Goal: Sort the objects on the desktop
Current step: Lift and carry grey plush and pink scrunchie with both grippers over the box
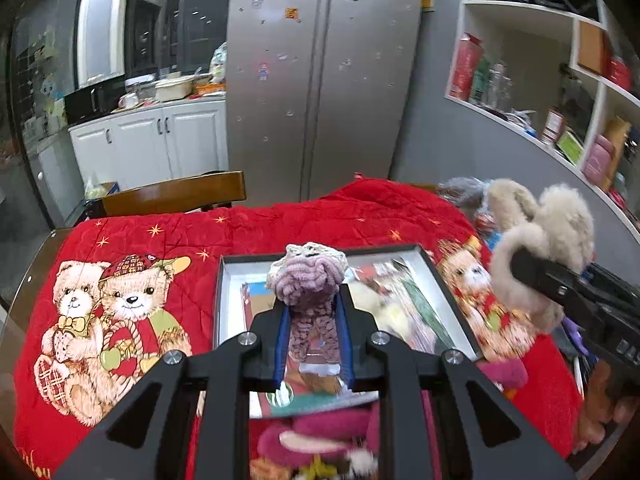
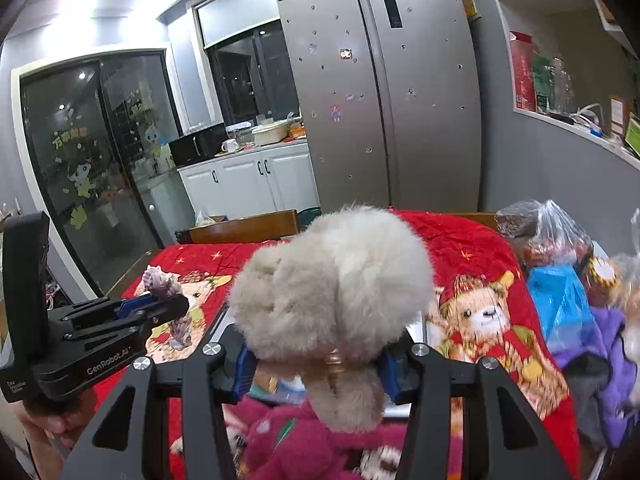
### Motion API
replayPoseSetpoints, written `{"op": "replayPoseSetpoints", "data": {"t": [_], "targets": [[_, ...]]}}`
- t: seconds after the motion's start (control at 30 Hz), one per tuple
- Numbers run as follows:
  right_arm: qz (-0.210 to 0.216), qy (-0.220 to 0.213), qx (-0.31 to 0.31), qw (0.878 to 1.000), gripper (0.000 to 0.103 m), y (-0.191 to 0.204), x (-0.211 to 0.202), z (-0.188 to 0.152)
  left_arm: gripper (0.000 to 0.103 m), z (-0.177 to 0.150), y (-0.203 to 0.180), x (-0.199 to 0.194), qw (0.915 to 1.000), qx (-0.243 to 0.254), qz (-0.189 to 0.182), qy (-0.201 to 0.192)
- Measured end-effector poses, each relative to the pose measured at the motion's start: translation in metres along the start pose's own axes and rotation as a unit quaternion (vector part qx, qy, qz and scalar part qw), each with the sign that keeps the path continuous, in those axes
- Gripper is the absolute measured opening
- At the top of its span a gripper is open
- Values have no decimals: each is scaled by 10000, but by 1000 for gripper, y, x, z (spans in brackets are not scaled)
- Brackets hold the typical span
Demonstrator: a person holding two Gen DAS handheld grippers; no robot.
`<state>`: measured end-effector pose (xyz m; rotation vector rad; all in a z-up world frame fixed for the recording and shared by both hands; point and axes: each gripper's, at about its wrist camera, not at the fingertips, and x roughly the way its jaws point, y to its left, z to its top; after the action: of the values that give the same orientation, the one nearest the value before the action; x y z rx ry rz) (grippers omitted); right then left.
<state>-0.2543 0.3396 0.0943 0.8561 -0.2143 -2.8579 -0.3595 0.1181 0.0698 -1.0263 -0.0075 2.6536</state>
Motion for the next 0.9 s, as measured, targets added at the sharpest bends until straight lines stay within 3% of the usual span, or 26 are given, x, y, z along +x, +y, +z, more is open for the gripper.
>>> {"op": "replayPoseSetpoints", "data": {"t": [0.3, 0.5, 0.9], "targets": [[99, 8, 34, 9999, 50, -8, 47, 22, 21, 15, 24, 67, 9996, -107, 210, 181], [-113, 395, -73, 9991, 50, -18, 93, 14, 21, -2, 44, 106, 9982, -174, 263, 502], [-29, 889, 107, 9960, 50, -37, 130, -4, 21, -12, 49, 116, 9978, -58, 347, 570]]}}
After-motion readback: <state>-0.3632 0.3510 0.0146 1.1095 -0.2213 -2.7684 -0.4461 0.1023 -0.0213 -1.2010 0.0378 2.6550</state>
